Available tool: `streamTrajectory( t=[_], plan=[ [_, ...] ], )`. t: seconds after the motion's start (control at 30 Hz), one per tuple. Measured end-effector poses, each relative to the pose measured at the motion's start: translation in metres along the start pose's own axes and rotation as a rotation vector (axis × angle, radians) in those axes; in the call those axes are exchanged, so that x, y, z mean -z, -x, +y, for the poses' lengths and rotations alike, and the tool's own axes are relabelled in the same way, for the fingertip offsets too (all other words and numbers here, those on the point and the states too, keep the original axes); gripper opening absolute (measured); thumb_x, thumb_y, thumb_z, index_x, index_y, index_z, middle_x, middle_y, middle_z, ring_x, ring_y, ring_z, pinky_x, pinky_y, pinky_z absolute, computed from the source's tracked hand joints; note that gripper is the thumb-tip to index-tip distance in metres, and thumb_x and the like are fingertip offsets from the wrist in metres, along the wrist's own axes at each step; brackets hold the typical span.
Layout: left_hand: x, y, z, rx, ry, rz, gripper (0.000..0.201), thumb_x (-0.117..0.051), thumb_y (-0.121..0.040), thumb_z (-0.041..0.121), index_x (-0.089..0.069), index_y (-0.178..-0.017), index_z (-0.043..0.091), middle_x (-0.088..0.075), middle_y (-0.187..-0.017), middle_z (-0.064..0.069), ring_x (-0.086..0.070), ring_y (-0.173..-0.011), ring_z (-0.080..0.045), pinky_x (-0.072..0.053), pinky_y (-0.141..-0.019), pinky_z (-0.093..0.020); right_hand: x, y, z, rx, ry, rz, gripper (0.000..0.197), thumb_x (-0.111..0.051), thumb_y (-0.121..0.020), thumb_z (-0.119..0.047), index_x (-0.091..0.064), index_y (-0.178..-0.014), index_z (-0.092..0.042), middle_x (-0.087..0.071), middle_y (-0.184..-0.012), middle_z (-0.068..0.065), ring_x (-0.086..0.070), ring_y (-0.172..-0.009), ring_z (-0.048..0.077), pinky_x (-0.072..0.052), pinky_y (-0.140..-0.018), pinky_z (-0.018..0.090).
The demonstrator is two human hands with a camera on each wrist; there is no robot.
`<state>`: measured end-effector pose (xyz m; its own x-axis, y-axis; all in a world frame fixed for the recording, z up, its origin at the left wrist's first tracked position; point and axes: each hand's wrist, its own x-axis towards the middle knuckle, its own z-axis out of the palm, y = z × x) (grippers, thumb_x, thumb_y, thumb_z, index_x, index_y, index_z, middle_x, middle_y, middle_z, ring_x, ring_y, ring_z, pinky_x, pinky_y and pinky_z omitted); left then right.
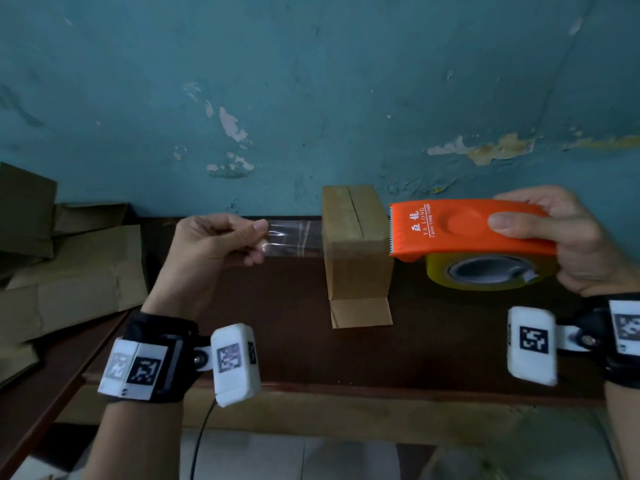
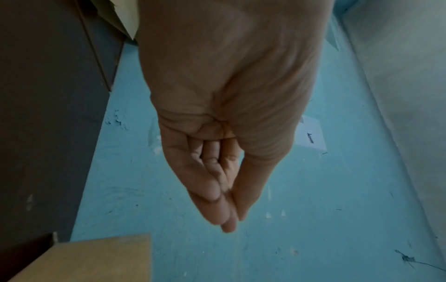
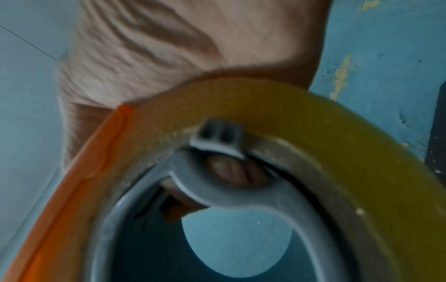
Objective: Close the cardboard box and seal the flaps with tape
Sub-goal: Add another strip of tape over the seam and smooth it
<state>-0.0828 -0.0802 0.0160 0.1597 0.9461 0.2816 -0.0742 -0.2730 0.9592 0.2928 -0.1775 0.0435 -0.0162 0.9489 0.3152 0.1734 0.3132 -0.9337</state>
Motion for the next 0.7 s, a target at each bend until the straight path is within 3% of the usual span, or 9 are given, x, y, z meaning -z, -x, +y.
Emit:
streamTrajectory(
  t=[0.07, 0.17, 0.3, 0.4, 0.6, 0.7],
  plan=[
    [-0.003, 0.000, -0.001, -0.003, 0.025, 0.035, 0.021, -0.079, -0.079, 0.022, -0.069, -0.064, 0.009, -0.068, -0.061, -0.004, -0.059, -0.051, -0.011, -0.048, -0.052, -0.017, -0.002, -0.002, 0.002, -0.010, 0.029, -0.009, 0.074, -0.081, -0.066, -0.044, -0.047, -0.077, 0.021, -0.043, -0.063, 0.037, -0.044, -0.051, 0.043, -0.040, -0.049, 0.027],
    [-0.005, 0.001, -0.002, 0.000, 0.029, 0.043, 0.023, -0.077, -0.078, 0.028, -0.071, -0.060, 0.015, -0.066, -0.060, -0.003, -0.058, -0.051, -0.012, -0.047, -0.053, -0.018, -0.005, -0.004, 0.002, -0.007, 0.099, -0.015, 0.082, -0.087, -0.059, -0.061, -0.052, -0.071, 0.012, -0.050, -0.058, 0.022, -0.047, -0.050, 0.034, -0.042, -0.046, 0.025],
    [-0.005, 0.002, -0.006, -0.011, -0.014, 0.071, 0.035, -0.080, -0.077, 0.023, -0.070, -0.080, -0.010, -0.066, -0.058, -0.007, -0.058, -0.048, -0.010, -0.047, -0.050, -0.015, -0.005, -0.005, 0.002, -0.032, 0.146, -0.022, 0.088, -0.088, -0.054, -0.065, -0.054, -0.071, 0.014, -0.044, -0.066, 0.041, -0.042, -0.052, 0.055, -0.040, -0.047, 0.026],
    [-0.006, 0.002, -0.007, 0.002, -0.015, 0.076, 0.029, -0.081, -0.075, 0.025, -0.070, -0.073, -0.002, -0.068, -0.061, -0.011, -0.058, -0.048, -0.012, -0.047, -0.049, -0.017, -0.002, -0.004, 0.000, -0.045, 0.169, -0.040, 0.087, -0.089, -0.053, -0.065, -0.055, -0.073, 0.013, -0.044, -0.069, 0.042, -0.047, -0.055, 0.055, -0.042, -0.049, 0.028],
    [-0.009, 0.001, -0.006, 0.017, 0.020, 0.074, 0.027, -0.079, -0.077, 0.020, -0.069, -0.074, -0.005, -0.069, -0.060, -0.009, -0.059, -0.047, -0.011, -0.046, -0.047, -0.016, 0.005, 0.002, -0.005, -0.059, 0.169, -0.041, 0.088, -0.089, -0.052, -0.064, -0.057, -0.075, 0.014, -0.045, -0.069, 0.043, -0.048, -0.054, 0.052, -0.042, -0.049, 0.028],
    [-0.012, 0.000, -0.008, 0.014, 0.033, 0.089, 0.025, -0.079, -0.077, 0.020, -0.070, -0.069, -0.001, -0.069, -0.059, -0.008, -0.057, -0.046, -0.012, -0.045, -0.047, -0.017, 0.008, 0.003, -0.003, -0.054, 0.169, -0.036, 0.090, -0.090, -0.051, -0.064, -0.055, -0.075, 0.016, -0.046, -0.068, 0.042, -0.050, -0.054, 0.043, -0.043, -0.048, 0.026]
  ],
)
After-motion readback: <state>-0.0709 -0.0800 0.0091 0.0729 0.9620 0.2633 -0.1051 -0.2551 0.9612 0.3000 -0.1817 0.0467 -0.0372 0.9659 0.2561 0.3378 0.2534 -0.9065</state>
